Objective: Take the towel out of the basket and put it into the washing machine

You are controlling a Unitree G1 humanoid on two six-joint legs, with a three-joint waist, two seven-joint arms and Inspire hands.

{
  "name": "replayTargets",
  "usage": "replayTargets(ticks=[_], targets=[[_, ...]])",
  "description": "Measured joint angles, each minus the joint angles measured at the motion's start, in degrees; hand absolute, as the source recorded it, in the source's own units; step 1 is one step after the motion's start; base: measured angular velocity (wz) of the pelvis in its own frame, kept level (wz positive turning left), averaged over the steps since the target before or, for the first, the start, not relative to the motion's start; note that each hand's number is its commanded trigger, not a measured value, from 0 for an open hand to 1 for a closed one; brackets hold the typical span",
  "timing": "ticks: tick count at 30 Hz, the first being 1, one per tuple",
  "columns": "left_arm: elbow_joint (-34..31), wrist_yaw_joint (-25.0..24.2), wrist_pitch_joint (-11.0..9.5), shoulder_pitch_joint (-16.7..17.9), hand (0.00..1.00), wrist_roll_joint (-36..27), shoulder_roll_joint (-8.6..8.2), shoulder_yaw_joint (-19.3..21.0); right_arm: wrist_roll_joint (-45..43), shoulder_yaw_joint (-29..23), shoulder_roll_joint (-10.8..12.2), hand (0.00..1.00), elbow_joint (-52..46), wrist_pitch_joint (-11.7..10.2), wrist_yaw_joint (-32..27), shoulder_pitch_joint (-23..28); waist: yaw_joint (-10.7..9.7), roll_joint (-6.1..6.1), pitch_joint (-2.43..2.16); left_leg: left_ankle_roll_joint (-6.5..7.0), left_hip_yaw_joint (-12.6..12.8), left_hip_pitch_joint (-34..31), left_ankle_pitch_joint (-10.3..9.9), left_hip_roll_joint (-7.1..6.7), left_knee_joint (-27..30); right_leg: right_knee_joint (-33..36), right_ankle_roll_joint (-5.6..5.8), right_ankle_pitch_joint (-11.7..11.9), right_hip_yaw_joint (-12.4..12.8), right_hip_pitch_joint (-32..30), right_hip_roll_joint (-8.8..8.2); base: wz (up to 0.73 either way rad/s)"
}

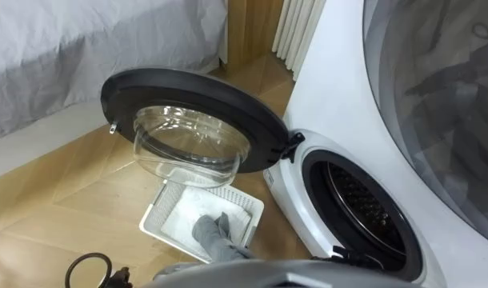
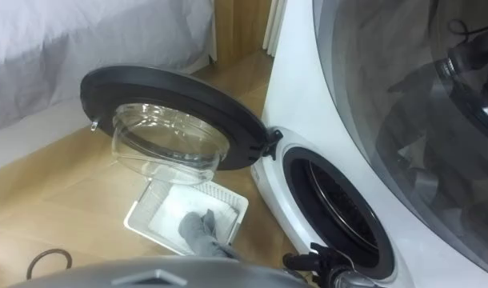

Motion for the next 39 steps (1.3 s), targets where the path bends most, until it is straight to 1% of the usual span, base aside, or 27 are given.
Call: replayTargets(ticks=[8,10,15,18,20,21,22,23,25,26,27,28,29,30,31,32,33,34,35,36,37,38,39], targets=[[0.0,0.0,0.0,0.0,0.00,0.0,0.07,-0.1,0.0,0.0,0.1,0.00,-0.1,0.0,0.0,0.0,0.0,-0.13,0.02,0.00,0.0,-0.1,0.0,0.08,0.1,0.0,0.00,0.0,0.0,-0.2,-0.01,0.00],[0.0,0.0,-0.1,0.0,0.00,0.0,0.17,-1.0,0.0,0.0,0.1,0.00,-0.1,0.0,0.0,0.0,0.0,-0.13,0.02,0.00,0.0,-0.3,0.0,0.08,0.1,0.0,0.00,0.0,0.0,-0.4,0.00,0.00],[-0.2,0.0,-0.1,-0.1,0.00,0.2,0.21,-1.1,-0.2,0.0,0.0,0.00,-0.4,-0.4,0.0,0.0,-0.1,-0.22,-0.04,0.00,0.0,-1.7,0.0,0.07,0.7,0.3,-0.11,0.1,0.0,-1.7,-0.02,0.00],[-0.3,0.1,-0.2,-0.4,0.00,0.6,0.20,-1.1,-0.1,0.1,0.0,0.00,-0.4,-0.5,0.0,-0.2,0.0,-0.06,-0.03,0.01,0.0,-2.6,0.0,0.10,1.1,0.4,-0.21,0.1,0.0,-2.6,-0.06,0.00],[-0.4,0.5,-0.3,-1.0,0.00,0.4,0.22,-2.0,-0.1,0.3,-0.1,0.00,-0.3,-0.5,0.0,-1.1,-0.1,0.23,-0.03,0.02,-0.1,-3.8,0.0,0.39,1.6,1.0,-0.23,0.2,0.0,-4.0,-0.08,0.00],[-0.4,0.9,-0.3,-1.9,0.00,0.3,0.23,-2.7,-0.2,1.0,-0.2,0.00,-0.2,-0.5,0.0,-1.7,-0.1,0.44,-0.08,0.04,-0.1,-5.0,0.0,0.49,1.8,1.1,-0.40,0.3,0.0,-5.2,-0.09,0.00],[-0.4,1.2,-0.4,-3.1,0.00,0.3,0.29,-3.3,-0.3,1.8,-0.3,0.00,-0.1,-0.4,0.0,-2.3,-0.1,0.77,0.04,0.11,-0.2,-6.2,0.1,0.64,2.3,1.0,-0.49,0.7,-0.1,-5.8,-0.03,0.00],[0.0,1.6,-1.0,-4.4,0.00,0.3,0.33,-3.3,-0.4,2.3,-0.5,0.00,0.3,-0.4,0.0,-3.1,-0.1,1.02,0.19,0.12,-0.2,-7.4,0.1,0.79,3.0,1.0,-0.58,1.0,-0.1,-6.7,-0.01,0.00],[0.1,2.3,-1.8,-6.1,0.00,0.2,0.44,-3.3,-1.1,2.8,-0.6,0.00,0.6,-0.5,0.0,-4.0,-0.3,1.15,0.18,0.25,-0.2,-9.2,0.3,0.89,3.4,1.3,-0.66,1.2,-0.2,-8.5,0.02,0.00],[0.1,2.7,-2.5,-7.6,0.00,0.2,0.44,-3.3,-1.8,2.8,-0.7,0.00,0.9,-0.5,0.0,-5.2,-0.3,1.38,0.36,0.32,-0.1,-10.6,0.4,0.95,3.8,2.1,-0.71,1.2,-0.1,-10.1,0.01,0.00],[0.1,2.8,-2.8,-8.3,0.00,0.2,0.43,-3.3,-2.1,2.9,-0.8,0.00,1.4,-0.5,0.1,-6.0,-0.2,1.48,0.46,0.36,-0.1,-11.2,0.5,0.97,3.9,2.3,-0.78,1.3,0.0,-10.8,0.02,-0.10],[0.1,3.1,-3.6,-9.8,0.00,0.0,0.40,-3.6,-2.6,3.9,-0.9,0.00,2.1,-0.2,0.1,-7.7,-0.1,1.49,0.57,0.45,0.3,-12.4,0.9,0.96,3.9,3.2,-0.81,1.3,0.0,-12.5,-0.04,-0.09],[0.4,3.8,-4.4,-11.6,0.00,-0.2,0.39,-4.6,-3.5,4.6,-0.9,0.00,2.2,-0.3,0.2,-8.9,-0.4,1.43,0.80,0.55,0.3,-13.8,1.3,0.95,4.0,4.1,-0.83,1.3,0.1,-14.4,-0.18,-0.06],[1.0,4.0,-4.9,-12.5,0.00,-0.2,0.35,-5.1,-4.0,4.7,-0.8,0.00,2.2,-0.3,0.4,-9.4,-0.5,1.34,0.89,0.61,0.3,-14.6,1.5,0.94,4.0,4.6,-0.83,1.3,0.0,-15.4,-0.29,0.00],[2.0,4.1,-6.0,-14.4,0.00,-0.1,0.13,-6.1,-4.7,5.3,-0.7,0.00,2.3,-0.4,0.8,-10.5,-0.4,1.20,1.00,0.73,0.3,-16.1,1.9,0.89,4.1,5.4,-0.83,1.3,0.1,-17.2,-0.66,0.00],[2.4,4.1,-6.5,-16.6,0.00,0.2,-0.25,-7.3,-5.7,5.8,-0.6,0.00,2.3,-0.4,1.1,-11.6,-0.7,1.02,1.14,0.83,0.3,-17.7,2.1,0.83,4.4,6.2,-0.83,1.3,0.0,-19.2,-0.83,0.00],[2.5,4.1,-6.9,-17.5,0.00,0.4,-0.55,-7.4,-6.2,5.9,-0.6,0.00,2.4,-0.5,1.2,-12.1,-0.8,0.94,1.21,0.87,0.3,-18.8,2.1,0.84,4.9,6.7,-0.84,1.3,0.0,-20.2,-0.81,-0.06],[3.8,4.1,-7.8,-19.2,0.00,0.4,-1.00,-7.8,-7.0,5.8,-0.2,0.00,2.5,-0.5,1.2,-13.8,-0.6,0.67,1.63,0.96,0.4,-20.8,2.2,0.87,5.7,7.5,-0.91,1.3,0.1,-22.4,-0.77,-0.09],[5.0,3.9,-8.5,-21.6,0.00,0.5,-1.23,-8.1,-7.8,5.8,0.4,0.00,2.9,-0.5,1.1,-15.5,-0.8,0.42,2.23,1.00,0.4,-22.8,2.2,1.01,6.7,8.6,-1.06,1.4,0.0,-24.5,-0.91,-0.08],[5.2,4.0,-8.7,-22.2,0.00,0.7,-1.34,-8.5,-8.5,5.8,0.6,0.00,2.8,-0.5,1.1,-16.1,-1.0,0.31,2.35,1.01,0.4,-24.1,2.2,1.09,7.2,9.3,-1.07,1.4,0.1,-25.8,-0.97,-0.08],[5.4,4.0,-9.1,-23.7,0.00,1.4,-1.62,-9.6,-9.2,5.8,1.0,0.00,2.8,-0.6,0.9,-17.7,-1.1,0.13,2.75,1.02,0.4,-26.5,2.2,1.20,8.5,11.1,-1.08,1.4,0.3,-28.6,-1.09,-0.07],[5.5,4.0,-9.6,-25.7,0.00,1.5,-2.00,-11.1,-9.6,6.0,1.3,0.00,2.8,-0.6,0.5,-19.0,-1.3,0.20,3.37,1.03,0.3,-28.8,2.2,1.22,9.8,12.8,-1.08,1.4,0.3,-31.2,-1.25,-0.09],[5.6,3.9,-9.9,-26.3,0.00,1.6,-2.09,-11.9,-9.9,6.3,1.4,0.00,2.8,-0.6,0.2,-19.7,-1.4,0.22,3.56,1.03,0.2,-30.1,2.2,1.22,10.5,13.5,-1.12,1.4,0.4,-32.5,-1.38,-0.12]])
